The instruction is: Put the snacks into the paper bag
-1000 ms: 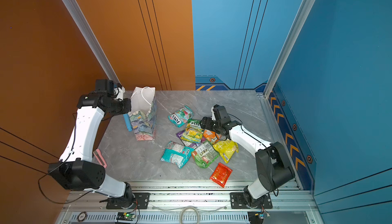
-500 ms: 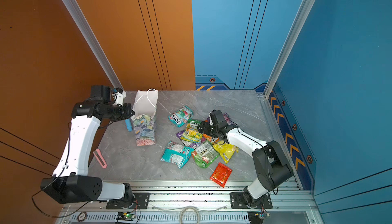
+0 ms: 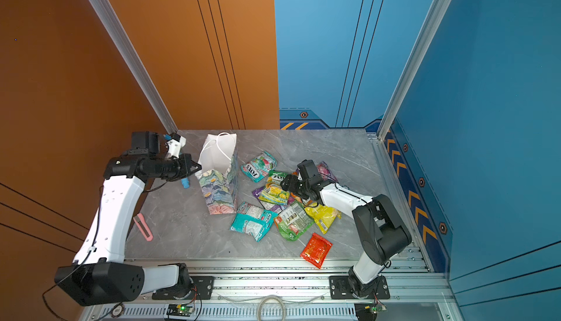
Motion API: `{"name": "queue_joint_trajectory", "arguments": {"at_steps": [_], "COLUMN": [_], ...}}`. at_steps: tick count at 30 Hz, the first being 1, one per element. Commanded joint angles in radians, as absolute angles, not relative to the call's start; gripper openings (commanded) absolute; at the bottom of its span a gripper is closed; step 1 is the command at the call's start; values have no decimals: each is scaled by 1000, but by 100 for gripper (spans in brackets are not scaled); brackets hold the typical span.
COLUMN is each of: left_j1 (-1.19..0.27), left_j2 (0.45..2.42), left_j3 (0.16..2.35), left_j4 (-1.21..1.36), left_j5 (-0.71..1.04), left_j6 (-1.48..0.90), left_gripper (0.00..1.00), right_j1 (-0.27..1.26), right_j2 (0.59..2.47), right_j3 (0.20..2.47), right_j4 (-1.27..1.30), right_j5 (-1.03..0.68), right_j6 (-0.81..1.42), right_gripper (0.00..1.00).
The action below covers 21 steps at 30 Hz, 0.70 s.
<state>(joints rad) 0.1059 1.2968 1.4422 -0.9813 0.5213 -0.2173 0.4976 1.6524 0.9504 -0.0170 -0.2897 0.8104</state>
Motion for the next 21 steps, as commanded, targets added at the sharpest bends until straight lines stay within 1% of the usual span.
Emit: {"name": "queue_joint_trajectory", "arguments": {"at_steps": [1, 10, 13, 16, 20, 21], "left_j1": [116, 125, 128, 128, 130, 128], "left_j2": [1290, 1289, 1283, 1272, 1263, 1261], "left_j3": [1422, 1356, 1351, 1348, 1345, 1344], "left_j4": [-946, -904, -902, -901, -893, -891], "left_j5": [565, 558, 525, 497, 483, 483], "left_j6": [-212, -215, -214, -211, -212, -213], "left_gripper": [0, 0, 0, 0, 0, 0], "right_j1": [506, 505, 506, 505, 504, 505], "right_j2": [1670, 1713, 1730, 1743, 1749, 1748], "right_j3": [941, 935, 937, 937, 935, 934], "right_j4": [11, 65, 96, 119, 132, 134], "right_j5": [-298, -329, -350, -363, -361, -360], "right_j6": [836, 879, 900, 920, 931, 933], "right_gripper": [76, 75, 71, 66, 54, 49]}}
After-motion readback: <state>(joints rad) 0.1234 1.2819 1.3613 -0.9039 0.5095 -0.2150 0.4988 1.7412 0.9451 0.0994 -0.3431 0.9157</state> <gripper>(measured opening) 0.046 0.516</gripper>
